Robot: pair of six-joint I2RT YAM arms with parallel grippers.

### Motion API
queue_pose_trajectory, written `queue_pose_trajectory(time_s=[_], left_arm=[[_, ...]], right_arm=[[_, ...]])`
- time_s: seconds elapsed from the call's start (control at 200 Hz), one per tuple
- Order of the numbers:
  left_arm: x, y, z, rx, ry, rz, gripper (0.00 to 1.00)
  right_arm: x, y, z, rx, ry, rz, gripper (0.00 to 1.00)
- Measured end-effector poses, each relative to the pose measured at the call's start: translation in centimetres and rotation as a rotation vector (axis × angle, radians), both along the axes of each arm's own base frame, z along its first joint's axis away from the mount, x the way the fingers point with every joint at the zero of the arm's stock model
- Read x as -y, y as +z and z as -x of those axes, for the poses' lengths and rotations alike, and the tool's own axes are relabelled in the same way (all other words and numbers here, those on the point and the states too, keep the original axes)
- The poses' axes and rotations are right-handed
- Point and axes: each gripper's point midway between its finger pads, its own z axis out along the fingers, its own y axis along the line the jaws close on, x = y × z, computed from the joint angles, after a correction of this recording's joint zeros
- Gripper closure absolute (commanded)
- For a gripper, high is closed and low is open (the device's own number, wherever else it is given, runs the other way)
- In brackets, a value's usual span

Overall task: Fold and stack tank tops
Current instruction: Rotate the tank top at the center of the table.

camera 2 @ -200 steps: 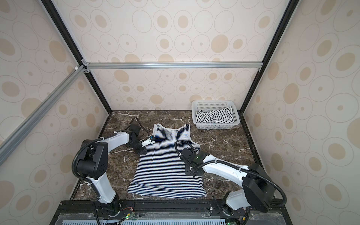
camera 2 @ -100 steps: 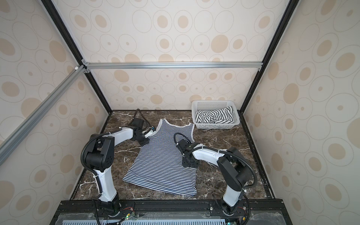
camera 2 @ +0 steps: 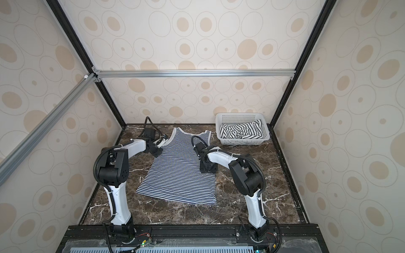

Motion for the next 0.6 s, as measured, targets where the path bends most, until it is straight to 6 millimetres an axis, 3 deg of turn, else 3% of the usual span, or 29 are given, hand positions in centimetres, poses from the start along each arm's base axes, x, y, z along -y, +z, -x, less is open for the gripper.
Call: queue_pose_trajectory(time_s=[0.225, 0.45, 0.535, 0.6], left_arm=[[-3.5, -0.2, 3.8, -0.025, 0.07, -0.002, 0.63], [-3.8, -0.3, 9.0, -0.072, 0.077, -0.002, 0.63], [-3.6, -0.2, 11.0, -0.103, 0.072, 0.007, 0.62], [-3.6, 0.2, 12.1, -0.119, 0.072, 0.008, 0.61]], right_arm=[[-1.0, 0.1, -4.5, -0.002, 0.022, -0.023, 0.53], [-3.0, 0.5, -10.9, 0.027, 0.081, -0.046, 0.53], [-3.5, 1.1, -12.0, 0.041, 0.102, -0.061, 0.52], [-3.3, 1.5, -11.7, 0.041, 0.11, -0.064, 0.52]])
